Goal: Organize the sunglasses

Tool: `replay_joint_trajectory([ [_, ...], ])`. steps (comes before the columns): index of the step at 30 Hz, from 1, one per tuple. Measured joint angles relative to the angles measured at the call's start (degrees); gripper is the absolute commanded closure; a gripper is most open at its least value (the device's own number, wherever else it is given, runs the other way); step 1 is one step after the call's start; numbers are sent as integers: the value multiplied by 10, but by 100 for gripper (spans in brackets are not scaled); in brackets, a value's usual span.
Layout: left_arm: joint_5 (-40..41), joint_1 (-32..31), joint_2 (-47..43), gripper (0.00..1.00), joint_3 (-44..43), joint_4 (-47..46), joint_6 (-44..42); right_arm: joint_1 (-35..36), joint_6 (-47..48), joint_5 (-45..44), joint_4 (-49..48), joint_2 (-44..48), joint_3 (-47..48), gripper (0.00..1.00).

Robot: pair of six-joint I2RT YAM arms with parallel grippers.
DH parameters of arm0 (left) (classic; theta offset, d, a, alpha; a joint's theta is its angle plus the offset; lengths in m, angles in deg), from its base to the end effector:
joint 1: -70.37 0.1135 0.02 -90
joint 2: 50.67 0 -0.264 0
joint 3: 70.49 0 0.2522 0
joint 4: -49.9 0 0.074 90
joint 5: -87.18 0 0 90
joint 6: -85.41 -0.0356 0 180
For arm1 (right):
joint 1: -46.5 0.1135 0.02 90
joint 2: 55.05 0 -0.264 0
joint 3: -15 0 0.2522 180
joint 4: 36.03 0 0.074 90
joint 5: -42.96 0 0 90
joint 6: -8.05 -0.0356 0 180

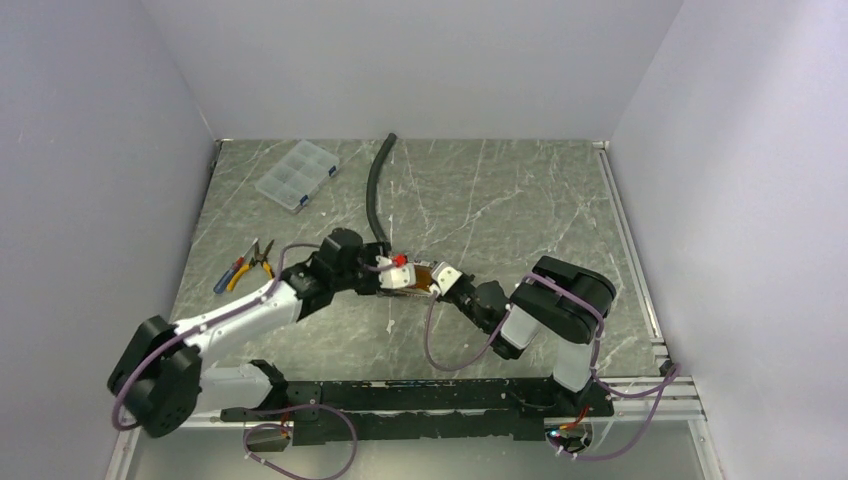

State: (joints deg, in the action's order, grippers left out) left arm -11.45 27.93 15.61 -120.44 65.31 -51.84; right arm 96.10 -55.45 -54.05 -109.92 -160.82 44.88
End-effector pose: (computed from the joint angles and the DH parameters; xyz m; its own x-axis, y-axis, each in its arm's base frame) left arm 0.1799 -0.1718 0.2268 0.2955 0.7135 -0.6352 0.8019 0.1761 0.5709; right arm 0.1734 0.1971 0.1192 0.2817 -0.3523 -0.8925 -0.6158 0.6470 -0.4497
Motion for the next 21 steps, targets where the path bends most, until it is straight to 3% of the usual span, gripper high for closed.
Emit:
replay_joint_trajectory([
  [5, -35, 55, 89, 34, -62, 59, -12, 4, 10, 0, -1, 0, 0, 100],
  [15, -107, 60, 164, 35, -176, 165, -58, 10, 32, -2, -3, -4, -4, 100],
  [21, -117, 60, 205, 43, -190, 185, -86, 12, 41, -2, -3, -13, -4, 100],
])
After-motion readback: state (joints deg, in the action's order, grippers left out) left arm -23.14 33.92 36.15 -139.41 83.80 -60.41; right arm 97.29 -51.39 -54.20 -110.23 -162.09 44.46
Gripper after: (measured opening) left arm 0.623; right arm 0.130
